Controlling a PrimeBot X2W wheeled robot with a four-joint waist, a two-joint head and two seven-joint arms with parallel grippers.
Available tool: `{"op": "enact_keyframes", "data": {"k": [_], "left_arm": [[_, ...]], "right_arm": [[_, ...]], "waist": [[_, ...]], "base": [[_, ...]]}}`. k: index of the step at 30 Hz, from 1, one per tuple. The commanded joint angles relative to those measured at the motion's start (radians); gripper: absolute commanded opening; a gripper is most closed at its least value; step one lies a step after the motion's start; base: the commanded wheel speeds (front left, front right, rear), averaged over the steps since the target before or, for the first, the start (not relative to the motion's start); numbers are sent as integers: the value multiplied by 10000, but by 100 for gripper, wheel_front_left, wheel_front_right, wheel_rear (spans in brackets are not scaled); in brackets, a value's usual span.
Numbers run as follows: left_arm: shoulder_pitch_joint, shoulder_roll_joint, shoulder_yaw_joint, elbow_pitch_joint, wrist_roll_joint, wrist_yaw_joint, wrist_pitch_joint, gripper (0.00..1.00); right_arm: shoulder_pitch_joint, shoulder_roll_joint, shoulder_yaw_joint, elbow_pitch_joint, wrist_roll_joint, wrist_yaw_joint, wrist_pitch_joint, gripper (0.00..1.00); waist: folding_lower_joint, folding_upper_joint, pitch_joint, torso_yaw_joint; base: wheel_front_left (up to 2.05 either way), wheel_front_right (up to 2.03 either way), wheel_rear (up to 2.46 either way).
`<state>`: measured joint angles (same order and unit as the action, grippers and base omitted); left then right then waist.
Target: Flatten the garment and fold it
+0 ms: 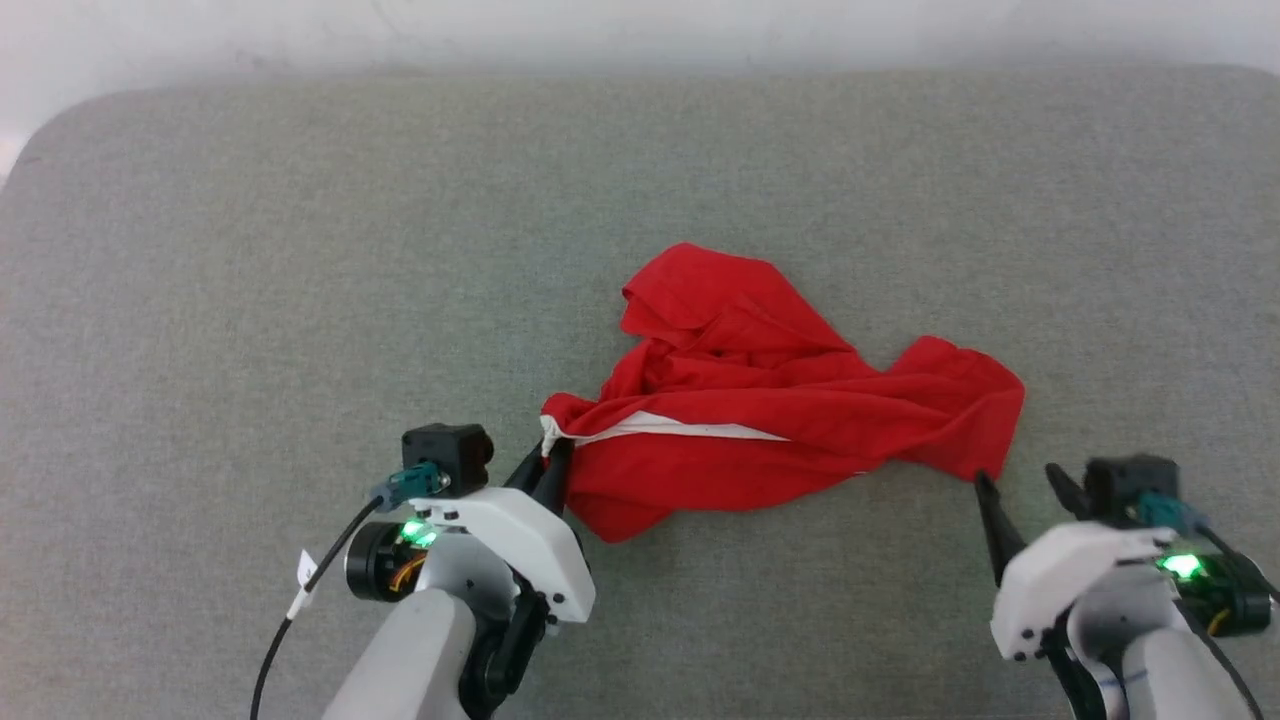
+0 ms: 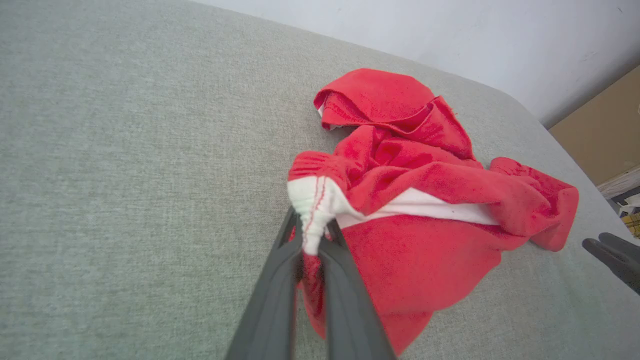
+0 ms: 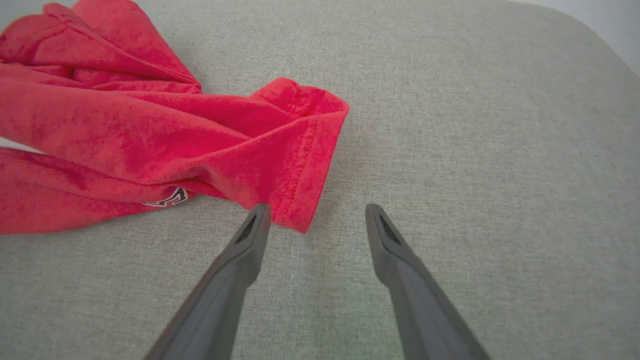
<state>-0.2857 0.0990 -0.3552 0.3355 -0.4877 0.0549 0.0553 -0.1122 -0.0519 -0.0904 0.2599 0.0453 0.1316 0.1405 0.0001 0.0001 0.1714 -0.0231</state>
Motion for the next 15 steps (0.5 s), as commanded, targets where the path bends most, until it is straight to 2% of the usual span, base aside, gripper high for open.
{"op": "enact_keyframes", "data": {"k": [1,5,8,9,10,11,13,15], "left_arm": [[97,33,1,-47,-47,63,15,0],[-1,3,-108,-115,-50,31,46,0],[-101,-15,-183,-120,-43,-3,38,0],[-130,-21,-197,-113,-47,-13,20,0],[-150,-27,-207,-106,-56,-23,-1,0],[-168,-29,-219,-100,-53,-31,-36,0],[-183,-31,-243,-77,-60,-60,-94,0],[-160,-21,-266,-40,-62,-82,-159,0]], "right_arm": [[-174,17,12,79,15,-9,79,100],[-871,17,-79,872,-22,-9,938,100],[-1340,17,-105,1281,-97,-9,1159,100],[-1448,17,-89,1419,-64,-9,1236,81],[-1536,17,-74,1531,-53,-9,1283,49],[-1608,17,-54,1600,-85,-9,1289,37],[-1681,17,-35,1678,-79,-9,1258,0],[-1655,17,47,1666,-40,-9,1159,0]], "waist": [[-1,-1,71,58],[-1,-1,253,177],[-1,-1,381,267],[-1,-1,403,288],[-1,-1,420,307],[-1,-1,431,324],[-1,-1,418,348],[-1,-1,332,353]], "base": [[0,0,0],[0,0,0],[0,0,0],[0,0,0],[0,0,0],[0,0,0],[0,0,0],[0,0,0]]}}
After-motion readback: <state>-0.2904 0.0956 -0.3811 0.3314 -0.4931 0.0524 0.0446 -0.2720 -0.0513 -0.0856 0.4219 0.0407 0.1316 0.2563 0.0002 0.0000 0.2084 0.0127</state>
